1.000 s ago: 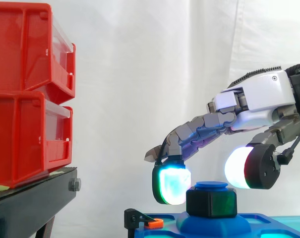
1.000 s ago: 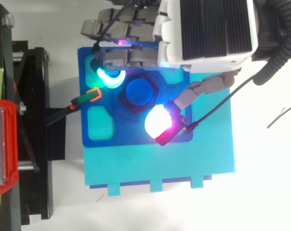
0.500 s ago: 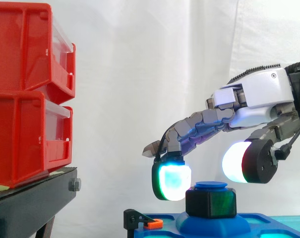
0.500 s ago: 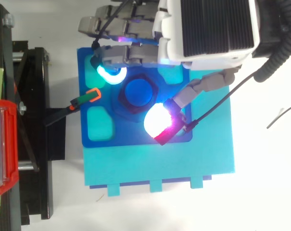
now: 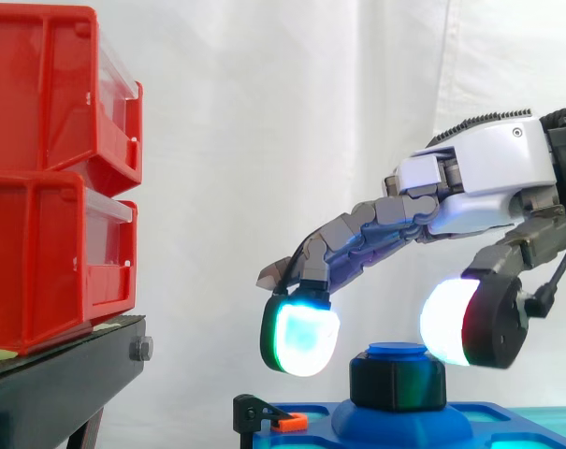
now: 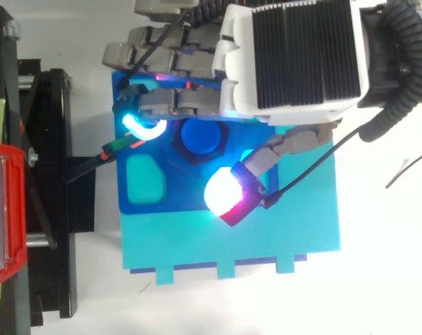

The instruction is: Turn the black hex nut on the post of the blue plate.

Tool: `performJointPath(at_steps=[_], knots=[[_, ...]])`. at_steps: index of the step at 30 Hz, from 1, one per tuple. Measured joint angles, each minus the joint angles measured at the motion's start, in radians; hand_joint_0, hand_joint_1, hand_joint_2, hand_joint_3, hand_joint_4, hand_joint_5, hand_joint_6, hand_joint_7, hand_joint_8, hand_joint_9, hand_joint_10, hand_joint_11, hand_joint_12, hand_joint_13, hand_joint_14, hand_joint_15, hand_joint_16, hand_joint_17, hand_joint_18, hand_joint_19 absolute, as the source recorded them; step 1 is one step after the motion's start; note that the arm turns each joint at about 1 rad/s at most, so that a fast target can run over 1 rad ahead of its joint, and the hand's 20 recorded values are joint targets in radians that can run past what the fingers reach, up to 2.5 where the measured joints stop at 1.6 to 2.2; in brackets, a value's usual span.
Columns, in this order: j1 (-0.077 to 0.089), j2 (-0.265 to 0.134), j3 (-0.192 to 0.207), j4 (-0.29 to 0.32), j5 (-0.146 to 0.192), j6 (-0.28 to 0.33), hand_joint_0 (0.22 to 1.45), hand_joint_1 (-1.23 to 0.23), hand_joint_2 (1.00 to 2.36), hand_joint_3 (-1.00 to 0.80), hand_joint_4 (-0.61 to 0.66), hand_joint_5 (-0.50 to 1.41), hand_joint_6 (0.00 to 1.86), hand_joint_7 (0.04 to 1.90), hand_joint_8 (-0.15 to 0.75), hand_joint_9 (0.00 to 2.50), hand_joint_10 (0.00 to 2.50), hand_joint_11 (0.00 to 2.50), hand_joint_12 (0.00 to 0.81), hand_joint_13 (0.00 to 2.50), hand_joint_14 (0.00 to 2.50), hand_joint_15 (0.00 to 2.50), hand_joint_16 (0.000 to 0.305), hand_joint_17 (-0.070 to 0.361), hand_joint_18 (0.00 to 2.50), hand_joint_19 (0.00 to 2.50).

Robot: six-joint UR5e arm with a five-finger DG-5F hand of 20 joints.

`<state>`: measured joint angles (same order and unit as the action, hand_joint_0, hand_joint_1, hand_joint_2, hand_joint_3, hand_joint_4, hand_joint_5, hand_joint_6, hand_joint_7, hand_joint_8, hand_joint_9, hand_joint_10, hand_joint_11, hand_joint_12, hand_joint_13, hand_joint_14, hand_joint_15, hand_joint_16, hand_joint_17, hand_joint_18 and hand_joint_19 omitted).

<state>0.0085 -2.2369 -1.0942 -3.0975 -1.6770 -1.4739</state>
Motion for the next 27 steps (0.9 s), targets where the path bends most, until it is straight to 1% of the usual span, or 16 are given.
performJointPath(at_steps=[7, 10, 12, 15, 18, 27], knots=[[0.003, 0.000, -0.003, -0.001, 0.006, -0.001, 0.34, -0.65, 1.00, -0.50, 0.12, -0.27, 0.50, 0.82, 0.235, 0.09, 0.00, 0.00, 0.408, 0.20, 0.00, 0.08, 0.071, 0.159, 0.03, 0.16], [0.005, 0.000, -0.026, 0.008, 0.009, 0.000, 0.34, -0.64, 1.00, -0.50, 0.13, -0.27, 0.50, 0.83, 0.234, 0.09, 0.00, 0.00, 0.409, 0.20, 0.00, 0.07, 0.071, 0.159, 0.03, 0.17], [0.008, 0.000, -0.050, 0.034, 0.014, 0.001, 0.34, -0.64, 1.00, -0.50, 0.14, -0.27, 0.50, 0.85, 0.234, 0.09, 0.00, 0.00, 0.407, 0.20, 0.00, 0.07, 0.070, 0.158, 0.02, 0.17], [0.010, 0.000, -0.072, 0.080, 0.018, 0.003, 0.34, -0.63, 1.00, -0.50, 0.14, -0.26, 0.50, 0.86, 0.235, 0.09, 0.00, 0.00, 0.408, 0.20, 0.00, 0.08, 0.070, 0.158, 0.03, 0.17], [0.011, 0.000, -0.079, 0.101, 0.020, 0.004, 0.34, -0.62, 1.00, -0.50, 0.15, -0.26, 0.50, 0.88, 0.237, 0.09, 0.00, 0.00, 0.408, 0.21, 0.00, 0.08, 0.070, 0.158, 0.03, 0.17], [0.011, 0.000, -0.081, 0.104, 0.020, 0.006, 0.36, -0.61, 1.00, -0.50, 0.17, -0.25, 0.50, 0.93, 0.235, 0.10, 0.00, 0.00, 0.402, 0.22, 0.00, 0.08, 0.068, 0.153, 0.04, 0.17]])
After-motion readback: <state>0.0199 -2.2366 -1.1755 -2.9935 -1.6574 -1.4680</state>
